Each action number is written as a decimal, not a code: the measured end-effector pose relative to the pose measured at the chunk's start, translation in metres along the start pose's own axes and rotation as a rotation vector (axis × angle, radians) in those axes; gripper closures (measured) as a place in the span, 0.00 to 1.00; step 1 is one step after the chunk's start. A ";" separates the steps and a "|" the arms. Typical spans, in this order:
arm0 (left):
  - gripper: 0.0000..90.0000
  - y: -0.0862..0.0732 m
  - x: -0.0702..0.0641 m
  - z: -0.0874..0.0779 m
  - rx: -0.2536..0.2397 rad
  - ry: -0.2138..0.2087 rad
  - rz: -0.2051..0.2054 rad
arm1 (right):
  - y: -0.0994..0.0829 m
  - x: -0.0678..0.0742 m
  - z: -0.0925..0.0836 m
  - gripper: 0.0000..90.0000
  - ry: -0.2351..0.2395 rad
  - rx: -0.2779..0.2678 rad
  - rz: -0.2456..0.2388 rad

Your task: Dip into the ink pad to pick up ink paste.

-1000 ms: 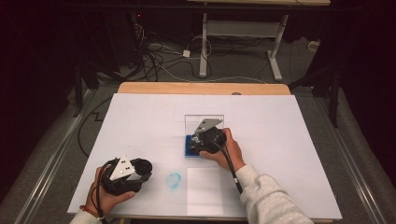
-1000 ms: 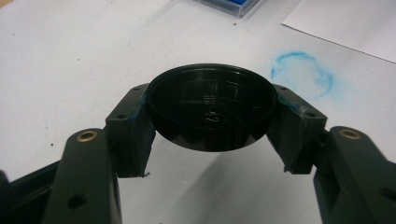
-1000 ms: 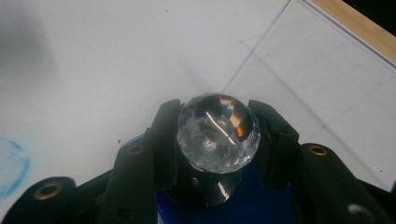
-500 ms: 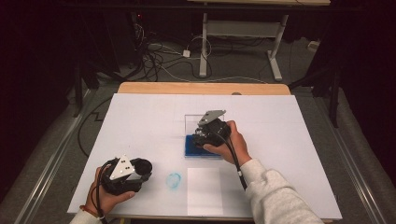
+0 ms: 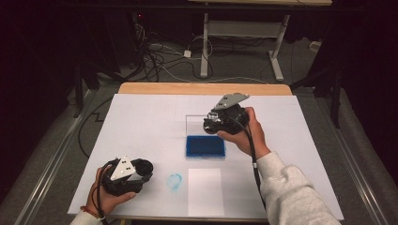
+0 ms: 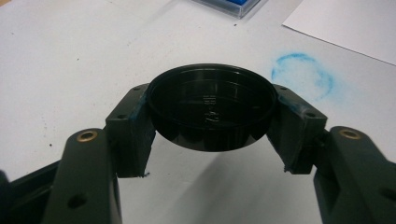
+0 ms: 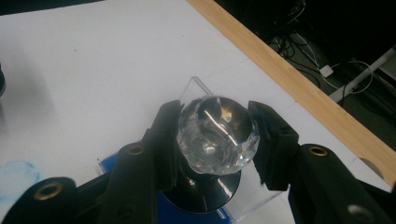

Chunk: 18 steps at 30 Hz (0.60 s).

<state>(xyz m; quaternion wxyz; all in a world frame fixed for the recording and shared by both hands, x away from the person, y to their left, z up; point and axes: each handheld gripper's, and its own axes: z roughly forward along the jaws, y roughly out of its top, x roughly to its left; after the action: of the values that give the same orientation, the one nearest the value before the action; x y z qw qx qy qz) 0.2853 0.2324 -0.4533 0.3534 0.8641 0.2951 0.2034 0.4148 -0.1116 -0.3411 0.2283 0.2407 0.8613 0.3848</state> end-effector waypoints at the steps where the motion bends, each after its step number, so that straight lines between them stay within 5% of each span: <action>1: 0.41 0.000 0.000 0.000 0.001 0.000 0.001 | 0.000 0.000 -0.002 0.64 -0.002 0.002 0.000; 9: 0.41 0.000 0.000 0.001 0.004 -0.002 0.000 | -0.007 0.000 -0.002 0.64 0.008 0.015 0.009; 18: 0.41 0.000 0.000 0.002 0.014 -0.004 0.004 | -0.035 0.009 0.030 0.64 0.036 0.084 0.020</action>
<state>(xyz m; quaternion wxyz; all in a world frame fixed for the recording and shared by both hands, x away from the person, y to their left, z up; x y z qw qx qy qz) 0.2863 0.2314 -0.4549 0.3475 0.8676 0.2939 0.2003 0.4169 -0.1104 -0.3876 0.1985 0.2515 0.8784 0.3547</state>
